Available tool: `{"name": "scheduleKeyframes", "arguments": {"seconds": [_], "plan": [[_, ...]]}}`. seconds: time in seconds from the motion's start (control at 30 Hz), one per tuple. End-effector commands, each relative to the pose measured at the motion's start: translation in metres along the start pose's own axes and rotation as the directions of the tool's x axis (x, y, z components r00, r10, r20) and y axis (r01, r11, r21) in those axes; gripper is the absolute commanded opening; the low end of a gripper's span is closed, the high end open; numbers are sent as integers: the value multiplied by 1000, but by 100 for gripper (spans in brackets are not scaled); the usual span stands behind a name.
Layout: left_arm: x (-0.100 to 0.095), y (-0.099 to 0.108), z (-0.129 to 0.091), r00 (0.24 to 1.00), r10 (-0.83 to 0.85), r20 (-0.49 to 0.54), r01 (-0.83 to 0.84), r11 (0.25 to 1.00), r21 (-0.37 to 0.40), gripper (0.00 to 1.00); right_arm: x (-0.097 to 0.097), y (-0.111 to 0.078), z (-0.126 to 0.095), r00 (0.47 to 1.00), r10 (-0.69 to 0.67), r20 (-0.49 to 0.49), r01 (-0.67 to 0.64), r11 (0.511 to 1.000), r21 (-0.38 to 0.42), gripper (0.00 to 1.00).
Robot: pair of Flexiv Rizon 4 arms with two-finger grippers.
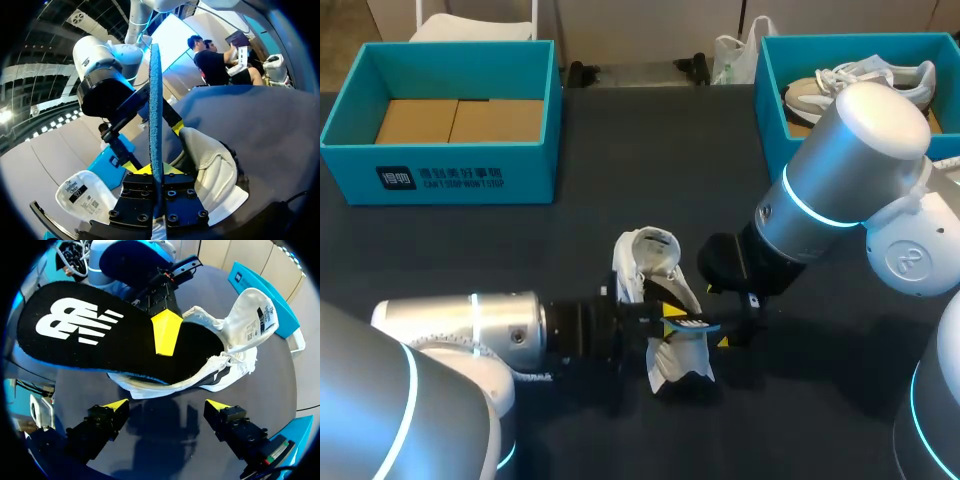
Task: Take the shoe out of the shoebox, open the shoe tongue, remove and reinsert the insole, then place the shoe into the shoebox
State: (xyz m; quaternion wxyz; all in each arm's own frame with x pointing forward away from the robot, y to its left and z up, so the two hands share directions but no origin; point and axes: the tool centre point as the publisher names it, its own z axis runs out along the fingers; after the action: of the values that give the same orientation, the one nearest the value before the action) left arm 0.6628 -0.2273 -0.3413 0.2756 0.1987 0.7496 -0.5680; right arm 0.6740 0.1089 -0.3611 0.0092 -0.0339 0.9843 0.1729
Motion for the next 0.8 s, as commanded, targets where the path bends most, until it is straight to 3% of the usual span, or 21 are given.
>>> {"name": "scheduleKeyframes", "arguments": {"seconds": [0.03, 0.13, 0.2, 0.5, 0.53, 0.57, 0.8], "plan": [[-1, -9, -7, 1000, -7, -3, 7, 1000, 6, 5, 1, 1, 1, 1000, 0, 3, 0, 1000, 2, 100], [-1, -17, -10, 1000, -10, -11, 10, 1000, 19, 31, 1, 1, 1, 1000, 0, 3, 0, 1000, 2, 100], [-1, -21, -11, 1000, -12, -13, 13, 1000, 28, 31, 1, 1, 1, 1000, 0, 3, 0, 1000, 2, 100], [1, -38, -12, 1000, 2, -24, 0, 998, 62, 24, 1, 1, 1, 1000, 0, 3, 0, 1000, 2, 100], [1, -40, -12, 1000, 4, -22, -3, 997, 72, 7, 1, 1, 1, 1000, 0, 3, 0, 1000, 2, 100], [1, -40, -11, 1000, 7, -20, -5, 997, 76, 0, 1, 1, 1, 1000, 0, 3, 0, 1000, 2, 100], [4, -30, 0, 998, 53, -19, -51, 995, 82, 0, 1, 1, 1, 1000, 0, 3, 0, 1000, 2, 100]]}}
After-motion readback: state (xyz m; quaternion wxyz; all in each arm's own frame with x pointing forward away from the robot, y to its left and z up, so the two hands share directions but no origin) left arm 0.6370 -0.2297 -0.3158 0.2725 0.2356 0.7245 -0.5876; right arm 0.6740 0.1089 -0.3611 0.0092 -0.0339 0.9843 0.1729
